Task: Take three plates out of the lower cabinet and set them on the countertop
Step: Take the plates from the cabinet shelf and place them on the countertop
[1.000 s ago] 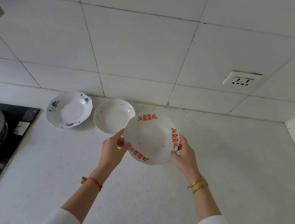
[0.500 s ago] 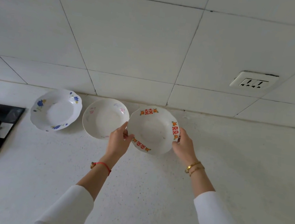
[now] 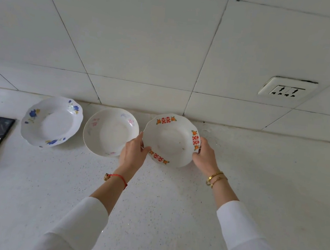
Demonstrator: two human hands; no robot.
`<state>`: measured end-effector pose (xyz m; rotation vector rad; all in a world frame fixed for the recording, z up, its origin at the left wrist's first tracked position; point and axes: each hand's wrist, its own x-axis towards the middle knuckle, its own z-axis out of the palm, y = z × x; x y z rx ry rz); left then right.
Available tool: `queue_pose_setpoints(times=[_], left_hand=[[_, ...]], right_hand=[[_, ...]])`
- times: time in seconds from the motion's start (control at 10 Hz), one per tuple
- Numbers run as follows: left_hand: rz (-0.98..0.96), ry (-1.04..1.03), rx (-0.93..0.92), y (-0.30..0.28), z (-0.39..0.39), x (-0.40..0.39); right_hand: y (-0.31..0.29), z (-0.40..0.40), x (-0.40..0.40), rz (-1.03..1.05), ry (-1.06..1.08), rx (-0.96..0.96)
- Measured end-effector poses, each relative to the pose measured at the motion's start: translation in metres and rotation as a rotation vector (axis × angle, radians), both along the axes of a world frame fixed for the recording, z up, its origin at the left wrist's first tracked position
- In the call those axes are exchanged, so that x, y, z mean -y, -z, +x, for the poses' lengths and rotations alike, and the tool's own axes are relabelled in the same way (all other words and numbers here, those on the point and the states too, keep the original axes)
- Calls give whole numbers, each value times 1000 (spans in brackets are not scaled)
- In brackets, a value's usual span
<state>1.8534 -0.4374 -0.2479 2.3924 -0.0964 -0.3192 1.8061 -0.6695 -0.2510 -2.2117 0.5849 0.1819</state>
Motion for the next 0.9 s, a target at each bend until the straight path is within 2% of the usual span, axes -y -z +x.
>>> queue_pose_setpoints(times=[0.4, 0.7, 0.8, 0.9], left_hand=[[127, 41, -3, 0, 6, 7], [179, 138, -123, -14, 13, 5], [133, 153, -173, -20, 12, 3], [116, 82, -85, -31, 9, -7]], right_hand=[[6, 9, 2, -14, -2, -2], [-6, 9, -1, -38, -15, -75], [-11, 7, -2, -155, -47, -124], [-23, 1, -8, -313, -54, -94]])
